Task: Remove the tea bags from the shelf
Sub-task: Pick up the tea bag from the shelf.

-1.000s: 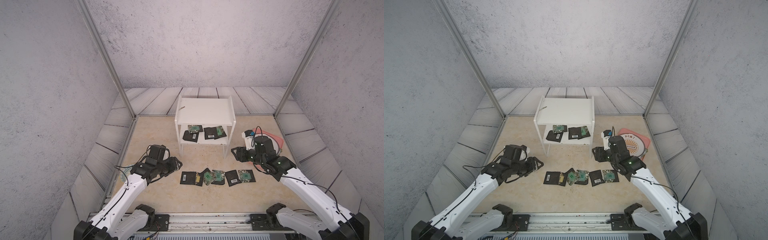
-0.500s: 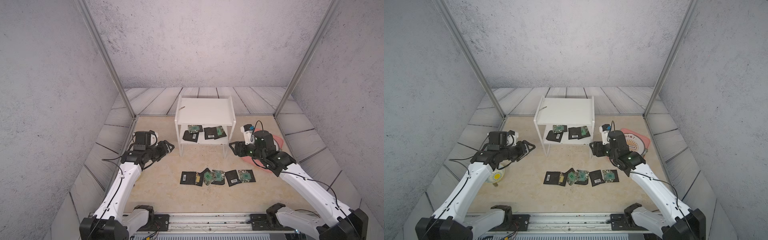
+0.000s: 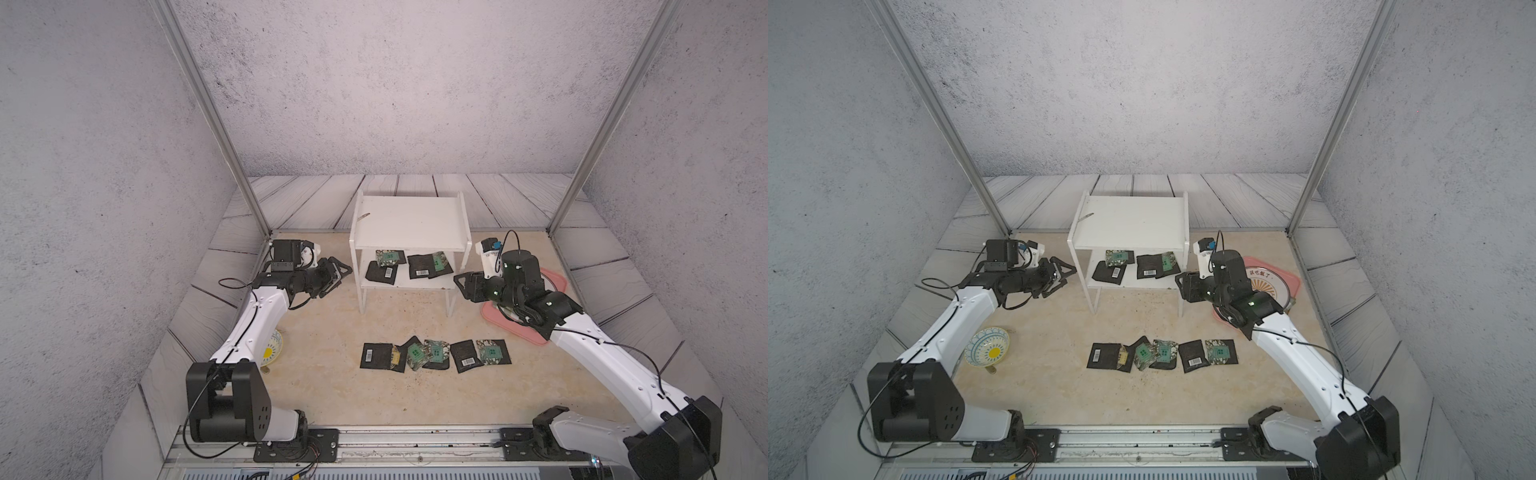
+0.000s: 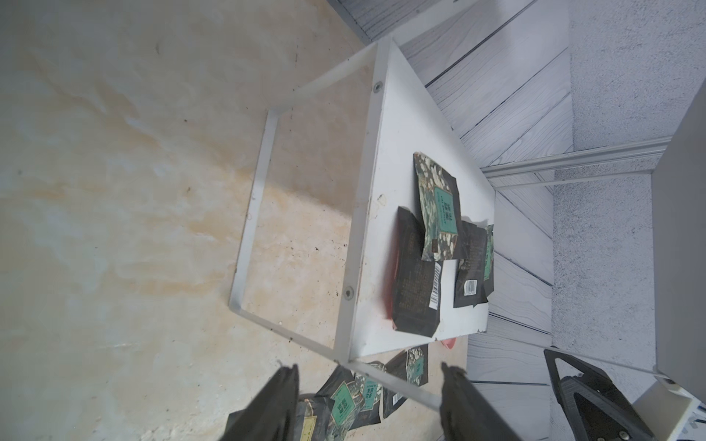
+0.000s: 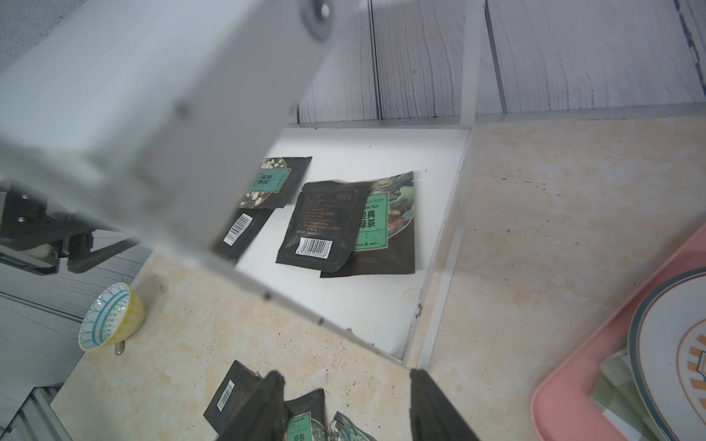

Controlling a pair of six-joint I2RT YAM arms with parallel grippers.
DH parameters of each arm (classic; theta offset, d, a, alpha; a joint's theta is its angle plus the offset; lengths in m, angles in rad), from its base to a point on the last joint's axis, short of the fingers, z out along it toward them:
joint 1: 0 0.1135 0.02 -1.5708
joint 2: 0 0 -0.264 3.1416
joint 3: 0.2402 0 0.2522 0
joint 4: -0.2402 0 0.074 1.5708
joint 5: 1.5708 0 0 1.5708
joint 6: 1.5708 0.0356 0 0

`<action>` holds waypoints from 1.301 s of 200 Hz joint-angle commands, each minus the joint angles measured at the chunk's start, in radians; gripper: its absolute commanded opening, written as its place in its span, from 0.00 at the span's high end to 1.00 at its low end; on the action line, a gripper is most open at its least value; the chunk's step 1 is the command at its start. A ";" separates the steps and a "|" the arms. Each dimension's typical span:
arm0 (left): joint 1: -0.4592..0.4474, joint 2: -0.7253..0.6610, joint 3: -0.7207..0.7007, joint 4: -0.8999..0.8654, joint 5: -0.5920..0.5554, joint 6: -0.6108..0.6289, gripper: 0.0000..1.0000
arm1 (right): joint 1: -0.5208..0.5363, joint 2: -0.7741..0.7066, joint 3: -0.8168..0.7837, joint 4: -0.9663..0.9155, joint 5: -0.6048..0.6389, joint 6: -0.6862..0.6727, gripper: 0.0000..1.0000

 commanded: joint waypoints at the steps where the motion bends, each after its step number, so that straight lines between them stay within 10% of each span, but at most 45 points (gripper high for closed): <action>1: 0.006 0.067 0.066 0.045 0.098 0.008 0.35 | 0.004 0.030 0.030 0.036 -0.015 -0.002 0.45; 164: -0.082 0.362 0.233 -0.072 0.151 0.141 0.30 | 0.004 0.054 0.031 0.039 -0.028 -0.004 0.46; 260: -0.064 0.361 0.216 -0.138 0.043 0.176 0.47 | 0.004 0.045 0.021 0.033 -0.025 -0.005 0.46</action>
